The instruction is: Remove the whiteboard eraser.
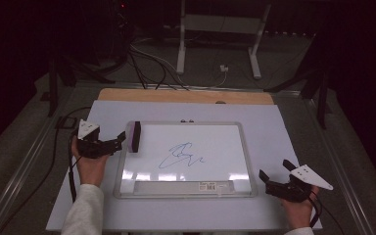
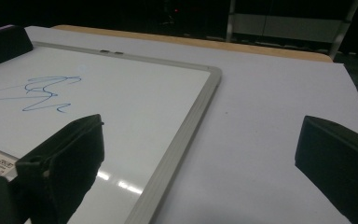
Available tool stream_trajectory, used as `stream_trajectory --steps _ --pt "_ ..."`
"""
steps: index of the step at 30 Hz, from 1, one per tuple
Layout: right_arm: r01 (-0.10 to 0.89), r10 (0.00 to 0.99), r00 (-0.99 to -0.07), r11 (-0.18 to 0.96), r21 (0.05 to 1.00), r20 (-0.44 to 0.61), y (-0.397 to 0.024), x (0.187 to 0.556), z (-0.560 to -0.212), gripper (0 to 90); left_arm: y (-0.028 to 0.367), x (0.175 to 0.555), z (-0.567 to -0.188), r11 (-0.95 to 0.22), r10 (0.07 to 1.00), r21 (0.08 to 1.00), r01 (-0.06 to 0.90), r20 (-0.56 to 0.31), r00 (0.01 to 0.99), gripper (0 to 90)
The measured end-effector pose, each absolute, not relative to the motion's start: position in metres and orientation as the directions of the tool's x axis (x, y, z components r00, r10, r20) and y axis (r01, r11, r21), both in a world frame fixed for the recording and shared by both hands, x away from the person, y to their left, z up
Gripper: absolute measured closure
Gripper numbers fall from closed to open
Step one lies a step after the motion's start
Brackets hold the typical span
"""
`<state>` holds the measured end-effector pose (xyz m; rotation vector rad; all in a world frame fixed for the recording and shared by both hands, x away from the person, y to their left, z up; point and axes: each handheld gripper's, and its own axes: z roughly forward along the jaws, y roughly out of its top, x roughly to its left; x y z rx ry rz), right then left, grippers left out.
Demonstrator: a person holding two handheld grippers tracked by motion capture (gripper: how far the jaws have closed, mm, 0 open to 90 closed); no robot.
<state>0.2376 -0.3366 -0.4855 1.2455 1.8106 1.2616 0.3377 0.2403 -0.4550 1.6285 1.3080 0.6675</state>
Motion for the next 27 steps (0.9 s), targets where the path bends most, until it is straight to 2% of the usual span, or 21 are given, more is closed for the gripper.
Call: stream_trajectory --steps 27 --pt "0.36 0.922 -0.384 0.104 0.927 0.045 -0.337 0.238 -0.486 2.0 0.217 0.367 -0.467 -0.04 0.94 0.866 0.498 -0.137 0.313 0.7"
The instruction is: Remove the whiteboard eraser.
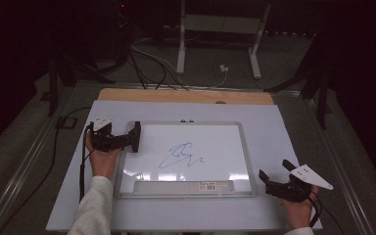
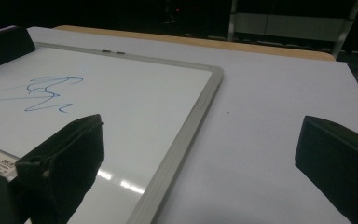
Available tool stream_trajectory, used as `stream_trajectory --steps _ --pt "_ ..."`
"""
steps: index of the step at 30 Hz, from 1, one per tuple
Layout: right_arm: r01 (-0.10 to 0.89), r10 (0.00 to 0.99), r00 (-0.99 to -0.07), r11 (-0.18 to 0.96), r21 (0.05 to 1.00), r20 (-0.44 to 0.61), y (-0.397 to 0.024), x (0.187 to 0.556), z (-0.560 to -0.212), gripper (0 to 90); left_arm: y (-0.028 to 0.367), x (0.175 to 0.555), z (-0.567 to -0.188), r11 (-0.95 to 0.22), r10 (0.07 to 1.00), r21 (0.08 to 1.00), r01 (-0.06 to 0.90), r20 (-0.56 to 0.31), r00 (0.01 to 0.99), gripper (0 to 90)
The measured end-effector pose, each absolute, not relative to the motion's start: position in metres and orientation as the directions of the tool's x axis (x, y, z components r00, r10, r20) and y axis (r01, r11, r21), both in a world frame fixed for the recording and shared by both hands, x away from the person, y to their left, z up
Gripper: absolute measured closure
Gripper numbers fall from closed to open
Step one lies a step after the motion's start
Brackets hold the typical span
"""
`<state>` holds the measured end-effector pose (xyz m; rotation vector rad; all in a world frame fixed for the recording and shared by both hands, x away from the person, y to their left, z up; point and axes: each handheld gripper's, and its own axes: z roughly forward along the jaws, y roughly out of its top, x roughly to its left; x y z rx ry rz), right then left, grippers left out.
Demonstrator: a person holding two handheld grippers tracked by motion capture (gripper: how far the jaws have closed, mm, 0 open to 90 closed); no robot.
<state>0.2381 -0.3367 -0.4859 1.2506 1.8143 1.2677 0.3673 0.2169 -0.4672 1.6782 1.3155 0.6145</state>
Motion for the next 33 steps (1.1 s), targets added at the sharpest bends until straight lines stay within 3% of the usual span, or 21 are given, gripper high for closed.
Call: stream_trajectory --steps 17,33 --pt "0.363 0.921 -0.386 0.106 0.926 0.046 -0.337 0.238 -0.486 2.0 0.205 0.377 -0.482 -0.079 0.938 0.819 0.568 -0.132 0.322 4.8" --pt "0.365 0.921 -0.386 0.107 0.925 0.046 -0.337 0.238 -0.486 2.0 0.216 0.373 -0.488 -0.069 0.937 0.789 0.611 -0.159 0.311 23.1"
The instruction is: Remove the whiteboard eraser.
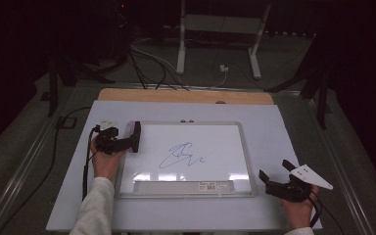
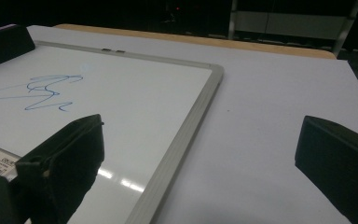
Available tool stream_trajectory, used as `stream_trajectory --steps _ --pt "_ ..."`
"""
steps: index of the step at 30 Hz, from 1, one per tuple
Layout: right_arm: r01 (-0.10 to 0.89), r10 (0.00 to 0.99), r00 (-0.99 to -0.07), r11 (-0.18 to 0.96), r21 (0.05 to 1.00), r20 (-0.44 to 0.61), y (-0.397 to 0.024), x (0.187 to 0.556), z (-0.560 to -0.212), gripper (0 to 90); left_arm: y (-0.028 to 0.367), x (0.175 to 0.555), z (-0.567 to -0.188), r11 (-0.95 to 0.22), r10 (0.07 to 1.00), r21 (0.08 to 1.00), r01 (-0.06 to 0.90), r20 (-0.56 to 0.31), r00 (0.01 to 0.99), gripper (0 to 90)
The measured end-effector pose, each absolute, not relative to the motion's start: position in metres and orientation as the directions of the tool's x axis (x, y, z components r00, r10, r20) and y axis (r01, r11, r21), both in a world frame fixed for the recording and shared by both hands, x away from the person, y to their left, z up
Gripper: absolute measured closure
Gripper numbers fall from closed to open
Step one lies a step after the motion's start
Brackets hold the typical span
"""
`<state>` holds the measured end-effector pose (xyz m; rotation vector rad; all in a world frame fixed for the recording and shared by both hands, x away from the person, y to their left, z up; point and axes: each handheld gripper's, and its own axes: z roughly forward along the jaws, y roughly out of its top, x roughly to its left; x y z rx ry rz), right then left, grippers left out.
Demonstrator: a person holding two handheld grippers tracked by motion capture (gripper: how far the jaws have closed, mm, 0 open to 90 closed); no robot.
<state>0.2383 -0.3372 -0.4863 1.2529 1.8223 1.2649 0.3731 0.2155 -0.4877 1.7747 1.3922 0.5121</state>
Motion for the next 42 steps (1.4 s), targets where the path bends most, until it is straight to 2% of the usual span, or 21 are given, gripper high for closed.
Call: stream_trajectory --steps 4,11,21,27,42 --pt "0.367 0.921 -0.387 0.106 0.924 0.048 -0.337 0.238 -0.486 2.0 0.216 0.373 -0.49 -0.077 0.93 0.784 0.616 -0.166 0.327 31.5" --pt "0.371 0.92 -0.388 0.107 0.923 0.049 -0.337 0.238 -0.487 2.0 0.213 0.373 -0.491 -0.078 0.922 0.777 0.624 -0.182 0.342 38.5" --pt "0.371 0.92 -0.388 0.108 0.922 0.048 -0.336 0.238 -0.487 2.0 0.203 0.376 -0.496 -0.073 0.906 0.762 0.644 -0.219 0.362 37.1" --pt "0.373 0.92 -0.389 0.108 0.921 0.05 -0.337 0.239 -0.487 2.0 0.198 0.376 -0.501 -0.12 0.913 0.737 0.665 -0.182 0.366 34.3" --pt "0.373 0.92 -0.389 0.108 0.922 0.049 -0.337 0.238 -0.487 2.0 0.197 0.376 -0.506 -0.139 0.913 0.711 0.689 -0.177 0.367 38.7"
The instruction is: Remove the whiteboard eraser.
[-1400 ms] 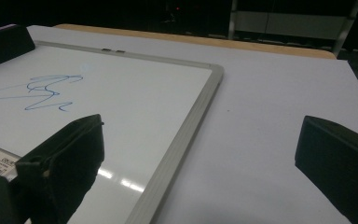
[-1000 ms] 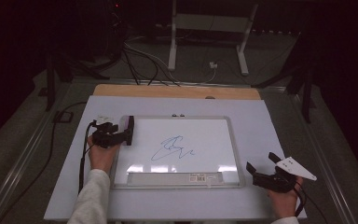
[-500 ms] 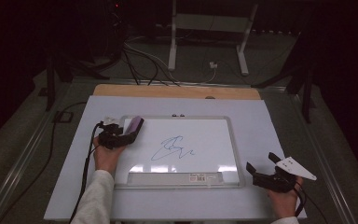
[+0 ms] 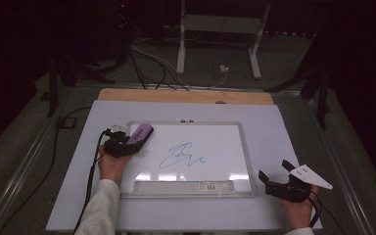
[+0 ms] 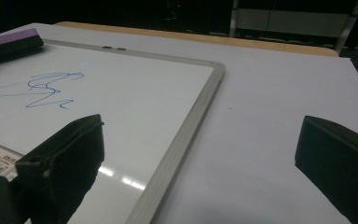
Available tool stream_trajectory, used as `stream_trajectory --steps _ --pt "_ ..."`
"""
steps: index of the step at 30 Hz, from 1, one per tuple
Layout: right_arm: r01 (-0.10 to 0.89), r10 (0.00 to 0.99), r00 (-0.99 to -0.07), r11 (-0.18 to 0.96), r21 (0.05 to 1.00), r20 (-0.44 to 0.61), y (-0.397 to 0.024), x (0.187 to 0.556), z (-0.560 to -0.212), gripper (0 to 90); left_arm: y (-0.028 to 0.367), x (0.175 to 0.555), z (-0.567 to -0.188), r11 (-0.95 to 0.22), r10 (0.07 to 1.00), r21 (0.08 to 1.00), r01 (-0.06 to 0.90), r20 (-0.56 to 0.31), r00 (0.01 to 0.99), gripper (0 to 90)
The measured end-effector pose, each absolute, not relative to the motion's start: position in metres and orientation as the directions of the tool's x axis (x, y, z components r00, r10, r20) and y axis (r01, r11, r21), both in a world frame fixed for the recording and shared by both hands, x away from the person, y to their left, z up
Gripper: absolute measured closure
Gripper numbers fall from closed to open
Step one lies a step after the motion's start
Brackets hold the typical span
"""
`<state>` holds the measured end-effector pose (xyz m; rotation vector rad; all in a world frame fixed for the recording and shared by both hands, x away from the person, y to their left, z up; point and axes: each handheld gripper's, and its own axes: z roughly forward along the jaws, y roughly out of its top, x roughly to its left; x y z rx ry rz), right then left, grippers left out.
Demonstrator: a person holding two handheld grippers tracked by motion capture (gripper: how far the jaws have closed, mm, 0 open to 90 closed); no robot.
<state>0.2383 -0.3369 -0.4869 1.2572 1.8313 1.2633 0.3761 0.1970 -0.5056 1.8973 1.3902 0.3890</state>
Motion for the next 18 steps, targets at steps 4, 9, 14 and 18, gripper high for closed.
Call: stream_trajectory --steps 4,9,14,18 --pt "0.371 0.92 -0.39 0.107 0.922 0.05 -0.337 0.238 -0.487 2.0 0.197 0.375 -0.504 -0.15 0.915 0.711 0.687 -0.164 0.369 40.2" --pt "0.371 0.92 -0.388 0.106 0.923 0.05 -0.337 0.238 -0.487 2.0 0.198 0.372 -0.499 -0.147 0.913 0.728 0.67 -0.161 0.375 40.7" --pt "0.37 0.92 -0.388 0.107 0.923 0.048 -0.337 0.238 -0.487 2.0 0.197 0.37 -0.492 -0.148 0.909 0.741 0.655 -0.16 0.386 40.7" --pt "0.368 0.92 -0.389 0.108 0.923 0.048 -0.337 0.238 -0.486 2.0 0.195 0.368 -0.486 -0.154 0.905 0.751 0.642 -0.154 0.397 40.7"
